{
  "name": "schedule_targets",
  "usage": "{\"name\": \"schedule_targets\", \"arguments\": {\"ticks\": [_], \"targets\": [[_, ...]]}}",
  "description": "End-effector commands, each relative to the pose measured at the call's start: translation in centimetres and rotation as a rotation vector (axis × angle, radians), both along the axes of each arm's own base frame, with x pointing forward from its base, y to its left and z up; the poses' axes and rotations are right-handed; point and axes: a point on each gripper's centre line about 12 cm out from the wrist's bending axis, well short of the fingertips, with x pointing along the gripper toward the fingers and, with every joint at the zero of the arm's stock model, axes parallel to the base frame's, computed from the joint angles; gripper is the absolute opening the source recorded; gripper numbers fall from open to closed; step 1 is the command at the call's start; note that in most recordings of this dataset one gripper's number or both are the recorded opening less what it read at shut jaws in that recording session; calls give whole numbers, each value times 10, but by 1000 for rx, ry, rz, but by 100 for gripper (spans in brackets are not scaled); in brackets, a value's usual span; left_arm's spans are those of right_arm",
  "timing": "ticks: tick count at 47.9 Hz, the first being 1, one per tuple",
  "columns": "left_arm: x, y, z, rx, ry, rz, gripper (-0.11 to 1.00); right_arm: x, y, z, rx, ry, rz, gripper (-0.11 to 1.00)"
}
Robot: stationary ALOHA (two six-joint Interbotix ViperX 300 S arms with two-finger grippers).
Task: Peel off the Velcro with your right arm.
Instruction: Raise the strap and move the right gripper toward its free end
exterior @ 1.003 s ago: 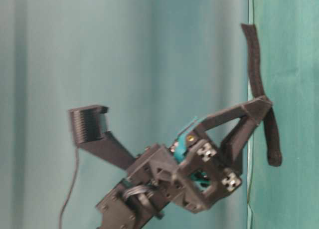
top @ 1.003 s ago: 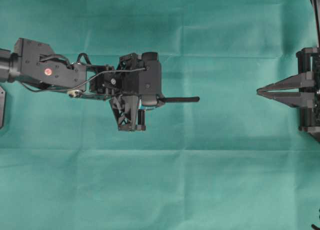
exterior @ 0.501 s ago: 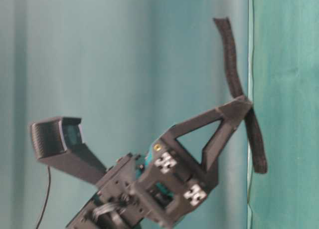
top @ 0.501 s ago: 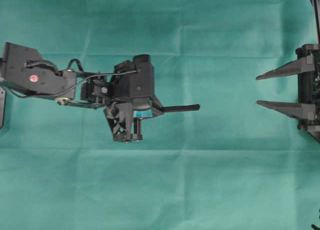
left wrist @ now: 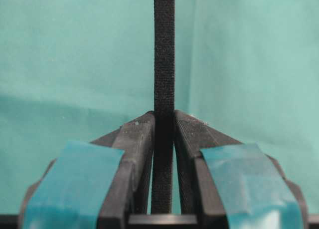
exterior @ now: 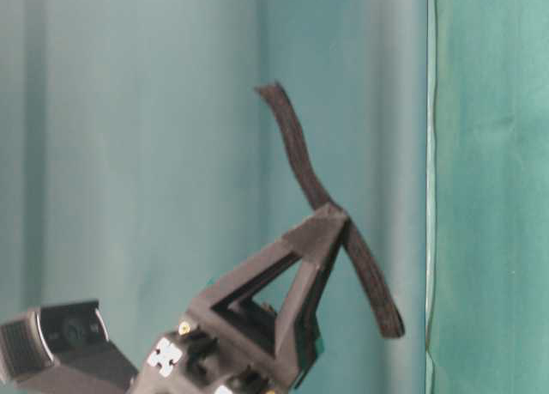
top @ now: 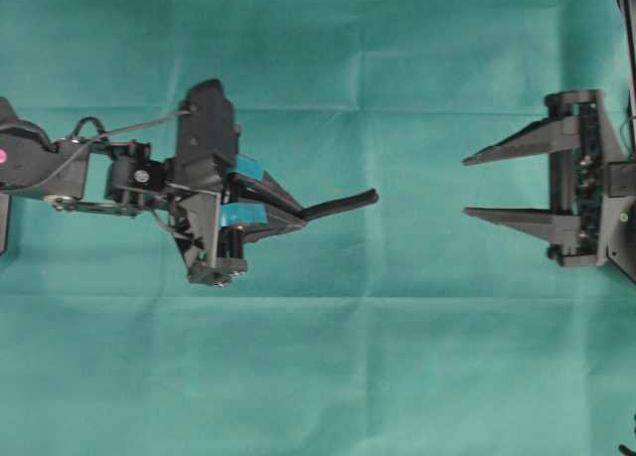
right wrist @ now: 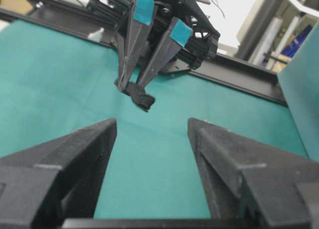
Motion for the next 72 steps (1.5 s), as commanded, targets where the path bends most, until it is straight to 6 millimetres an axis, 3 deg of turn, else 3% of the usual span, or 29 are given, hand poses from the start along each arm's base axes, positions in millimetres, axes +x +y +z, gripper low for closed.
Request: {"name": "schedule_targets", "arguments": {"ticks": [1,29,50,72], "targets": [[-4,-2,18,-31,-74,5,10,11,0,11,-23,-29,3,27],[-22,0,24,-164,-169,49,10,53,-12,7,-143,-42,-33,27],[-26,1,25,-208,-196,62,10,73,-12,9,-227,-93,-31,27],[-27,1,24,-214,-194,64,10,88,-11,-2,-280,-89,-22,27]]}}
